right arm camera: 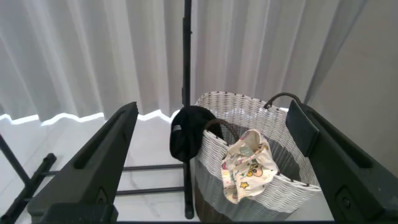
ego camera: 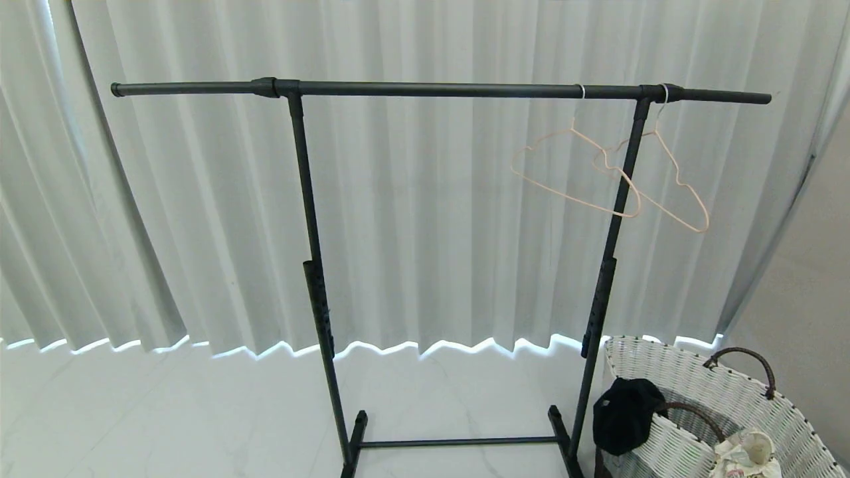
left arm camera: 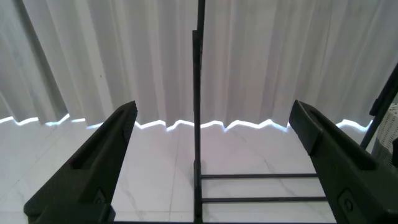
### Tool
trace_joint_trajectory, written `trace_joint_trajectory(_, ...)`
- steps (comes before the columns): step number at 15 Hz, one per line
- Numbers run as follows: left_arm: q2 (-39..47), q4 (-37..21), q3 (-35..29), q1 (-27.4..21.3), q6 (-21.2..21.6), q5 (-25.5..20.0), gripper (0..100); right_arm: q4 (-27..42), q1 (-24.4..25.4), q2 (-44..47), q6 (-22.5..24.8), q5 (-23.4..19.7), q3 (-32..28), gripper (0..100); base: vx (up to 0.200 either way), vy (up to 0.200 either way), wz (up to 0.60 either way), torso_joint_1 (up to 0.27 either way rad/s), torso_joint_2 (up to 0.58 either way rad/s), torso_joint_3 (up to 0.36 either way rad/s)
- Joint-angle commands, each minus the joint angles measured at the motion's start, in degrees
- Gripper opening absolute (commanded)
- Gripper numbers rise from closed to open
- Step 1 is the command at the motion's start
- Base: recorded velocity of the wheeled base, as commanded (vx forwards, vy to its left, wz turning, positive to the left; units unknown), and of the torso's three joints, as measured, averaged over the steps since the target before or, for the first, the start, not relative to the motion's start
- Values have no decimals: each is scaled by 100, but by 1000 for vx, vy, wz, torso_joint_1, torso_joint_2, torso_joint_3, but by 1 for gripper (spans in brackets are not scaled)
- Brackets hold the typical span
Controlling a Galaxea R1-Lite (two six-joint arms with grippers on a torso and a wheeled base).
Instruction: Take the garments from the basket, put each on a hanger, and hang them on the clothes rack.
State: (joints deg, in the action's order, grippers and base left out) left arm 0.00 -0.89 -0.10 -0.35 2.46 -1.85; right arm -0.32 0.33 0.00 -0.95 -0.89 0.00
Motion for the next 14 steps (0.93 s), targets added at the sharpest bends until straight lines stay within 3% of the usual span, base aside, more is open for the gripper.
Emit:
trace_joint_trajectory(1,0,1,1,0,17,-8,100,-3,2,0,-2,1,0,100,0,-200,0,2,7,2)
trace_joint_trajectory(13,0,1,1,0,26,-8,100,-3,2,0,-37,1,0,100,0,-200,0,3,2,2)
trace_joint_trajectory(14,0,1,1,0,35,-8,100,-3,2,0,-37,-8,0,100,200,0,0,-2,2,2)
